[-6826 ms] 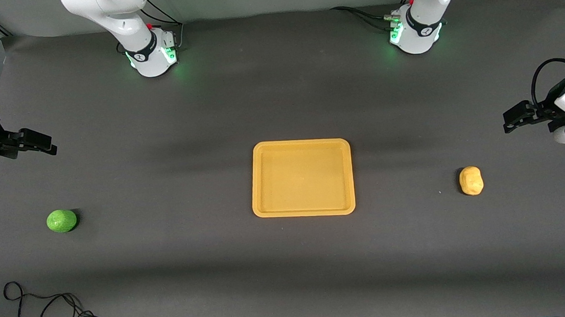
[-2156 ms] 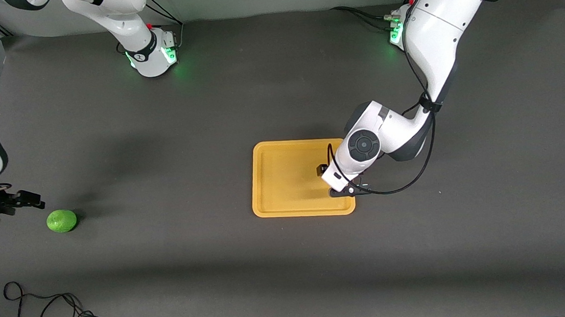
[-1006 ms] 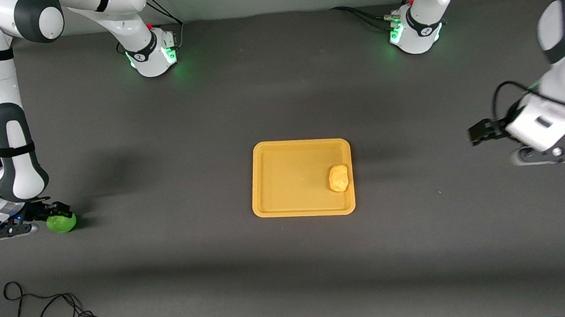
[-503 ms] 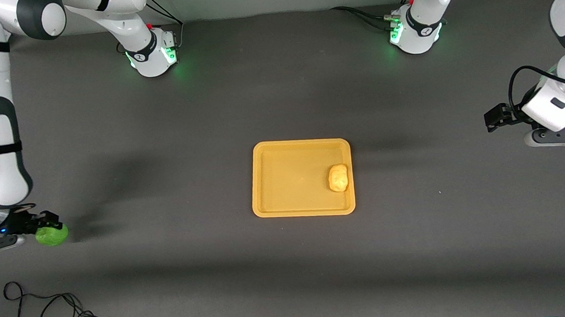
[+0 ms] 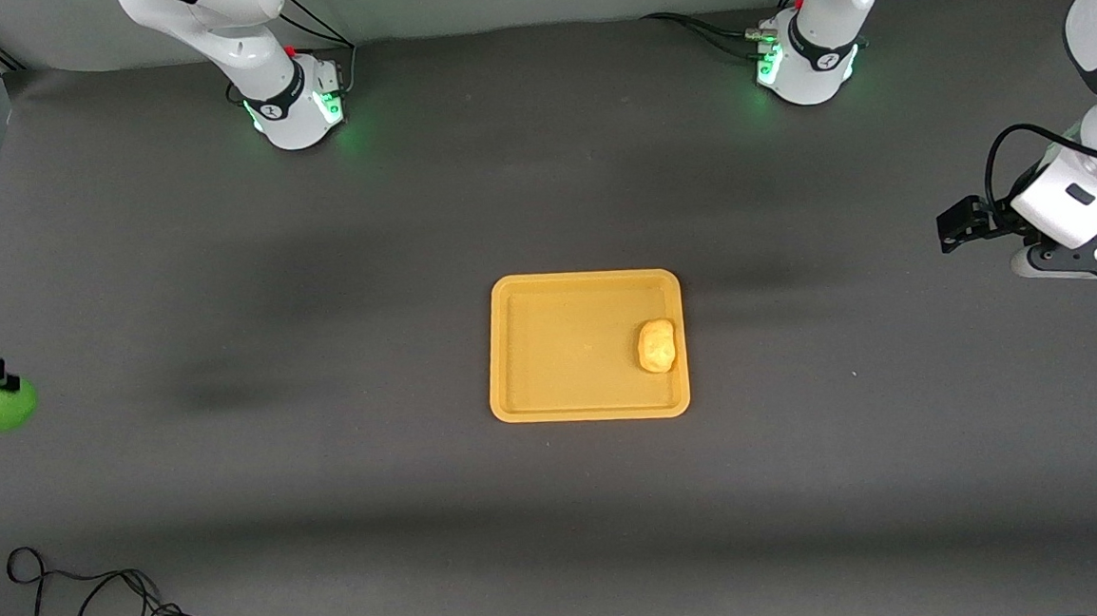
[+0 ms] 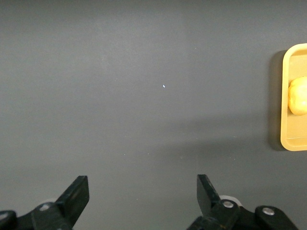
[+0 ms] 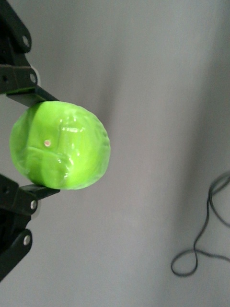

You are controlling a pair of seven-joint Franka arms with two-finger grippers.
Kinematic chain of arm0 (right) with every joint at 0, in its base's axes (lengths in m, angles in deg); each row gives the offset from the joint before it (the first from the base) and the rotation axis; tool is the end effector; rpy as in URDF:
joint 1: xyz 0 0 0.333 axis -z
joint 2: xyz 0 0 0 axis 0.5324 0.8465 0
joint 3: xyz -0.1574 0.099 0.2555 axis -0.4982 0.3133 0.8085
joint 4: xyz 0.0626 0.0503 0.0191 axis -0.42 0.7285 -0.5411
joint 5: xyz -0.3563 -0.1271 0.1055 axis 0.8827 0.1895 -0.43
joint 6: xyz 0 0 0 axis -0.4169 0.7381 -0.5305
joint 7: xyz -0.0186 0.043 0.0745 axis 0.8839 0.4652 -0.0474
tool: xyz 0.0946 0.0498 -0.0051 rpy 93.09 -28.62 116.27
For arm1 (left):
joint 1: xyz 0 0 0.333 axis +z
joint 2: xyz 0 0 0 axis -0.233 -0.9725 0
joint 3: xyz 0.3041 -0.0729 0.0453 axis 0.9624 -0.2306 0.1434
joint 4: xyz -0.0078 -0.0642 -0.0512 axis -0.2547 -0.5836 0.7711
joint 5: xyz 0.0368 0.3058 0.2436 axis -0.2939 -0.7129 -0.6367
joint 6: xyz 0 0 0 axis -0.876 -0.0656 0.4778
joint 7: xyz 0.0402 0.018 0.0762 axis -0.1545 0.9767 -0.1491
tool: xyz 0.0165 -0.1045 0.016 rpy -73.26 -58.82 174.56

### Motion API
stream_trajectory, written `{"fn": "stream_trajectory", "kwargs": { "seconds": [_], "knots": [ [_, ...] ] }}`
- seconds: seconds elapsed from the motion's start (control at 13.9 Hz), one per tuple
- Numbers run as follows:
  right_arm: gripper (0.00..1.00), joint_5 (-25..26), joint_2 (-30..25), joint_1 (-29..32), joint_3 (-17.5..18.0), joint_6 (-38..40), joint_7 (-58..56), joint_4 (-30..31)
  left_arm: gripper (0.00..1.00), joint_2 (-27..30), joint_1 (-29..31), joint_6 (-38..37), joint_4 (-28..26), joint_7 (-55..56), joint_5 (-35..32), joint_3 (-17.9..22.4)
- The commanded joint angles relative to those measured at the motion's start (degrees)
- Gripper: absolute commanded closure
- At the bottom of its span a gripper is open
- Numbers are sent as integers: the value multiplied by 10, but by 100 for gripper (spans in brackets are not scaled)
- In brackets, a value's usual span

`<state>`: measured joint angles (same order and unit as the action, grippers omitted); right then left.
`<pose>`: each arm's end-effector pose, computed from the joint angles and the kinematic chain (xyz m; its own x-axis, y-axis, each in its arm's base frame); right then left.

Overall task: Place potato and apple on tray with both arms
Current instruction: 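Carry the apple with the right gripper over the tray beside the potato, then lower the apple onto the tray and open the right gripper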

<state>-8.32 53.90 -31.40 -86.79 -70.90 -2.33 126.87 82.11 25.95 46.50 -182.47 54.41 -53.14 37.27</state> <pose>0.6192 -0.1902 0.5112 0.9831 0.1818 -0.0203 0.1809 -0.9827 -0.0402 0.5582 -0.0111 0.5258 0.9932 -0.1130 -0.0295 -0.1140 -0.9928 -0.0361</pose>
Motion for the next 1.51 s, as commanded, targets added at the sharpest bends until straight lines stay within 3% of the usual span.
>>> {"fn": "stream_trajectory", "kwargs": {
  "seconds": [0.0,0.22,0.36,0.57,0.65,0.79,0.86,1.22,1.44],
  "knots": [
    [64,24,-44,-100,-1,42,134,12,0,14,11,28,-19,-13,10,1],
    [64,21,-52,-240,3,44,312,-6,0,20,12,42,-41,-7,12,0],
    [64,17,-25,-338,3,42,452,-38,0,31,13,38,-45,-5,19,0],
    [64,-2,80,-455,5,36,656,-133,0,32,7,44,-47,-5,36,7],
    [64,-26,125,-483,9,33,712,-180,0,33,-16,45,-47,-5,36,37],
    [64,-40,203,-530,16,12,806,-250,0,40,-109,49,-46,-10,36,145],
    [64,-40,232,-546,23,-16,841,-259,0,43,-132,47,-47,-11,36,165],
    [64,-39,336,-578,33,-160,882,-237,0,49,-127,39,-41,-16,35,166],
    [64,-39,351,-578,33,-264,879,-179,0,47,-130,28,-35,-17,35,165]
  ]
}}
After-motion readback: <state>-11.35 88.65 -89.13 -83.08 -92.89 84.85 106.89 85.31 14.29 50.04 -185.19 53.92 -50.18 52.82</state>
